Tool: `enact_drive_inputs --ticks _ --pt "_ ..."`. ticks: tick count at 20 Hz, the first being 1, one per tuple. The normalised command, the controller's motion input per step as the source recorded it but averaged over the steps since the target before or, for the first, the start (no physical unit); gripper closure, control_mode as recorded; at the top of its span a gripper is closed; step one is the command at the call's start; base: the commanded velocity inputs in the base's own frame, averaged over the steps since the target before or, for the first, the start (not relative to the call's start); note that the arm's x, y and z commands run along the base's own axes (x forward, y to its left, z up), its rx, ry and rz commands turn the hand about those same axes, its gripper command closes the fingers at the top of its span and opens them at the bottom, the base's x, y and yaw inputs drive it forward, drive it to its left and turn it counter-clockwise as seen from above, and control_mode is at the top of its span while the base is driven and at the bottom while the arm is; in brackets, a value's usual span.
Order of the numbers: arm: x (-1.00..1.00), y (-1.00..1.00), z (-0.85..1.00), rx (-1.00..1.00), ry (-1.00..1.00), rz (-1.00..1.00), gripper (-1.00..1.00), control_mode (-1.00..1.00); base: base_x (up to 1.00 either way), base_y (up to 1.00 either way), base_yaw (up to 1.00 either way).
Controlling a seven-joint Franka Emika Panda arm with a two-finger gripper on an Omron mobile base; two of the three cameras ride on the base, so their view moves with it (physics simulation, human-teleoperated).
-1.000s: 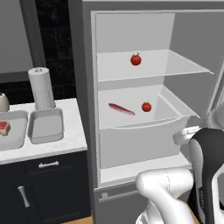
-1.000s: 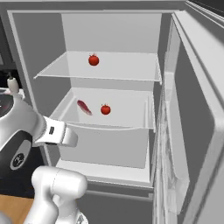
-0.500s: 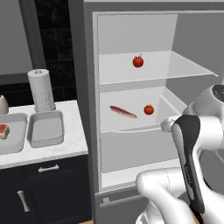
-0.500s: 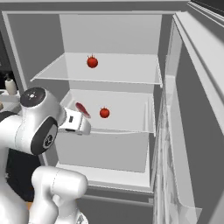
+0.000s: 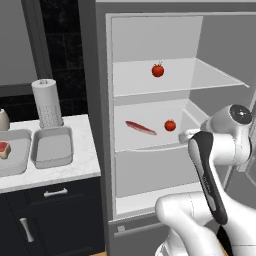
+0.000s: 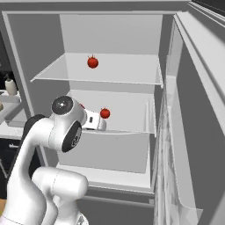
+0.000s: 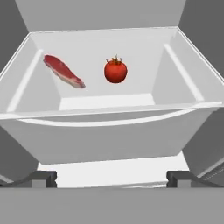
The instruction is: Place one tomato and one steak in each tupperware on the nearby counter, to pack two identical lunches.
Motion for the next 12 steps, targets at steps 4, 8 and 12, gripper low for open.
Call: enact_drive_inputs --ticks 4,8,12 --pt "0.81 -0.02 -0.07 0.09 0.0 -0.01 -1.0 -1.0 0.0 0.0 0.0" --pt "0.7 0.0 -0.02 0.05 0.0 0.0 -1.0 -1.0 0.0 0.0 0.0" --pt "0.78 0.0 -0.18 0.0 0.0 0.0 -1.0 -1.0 0.0 0.0 0.0"
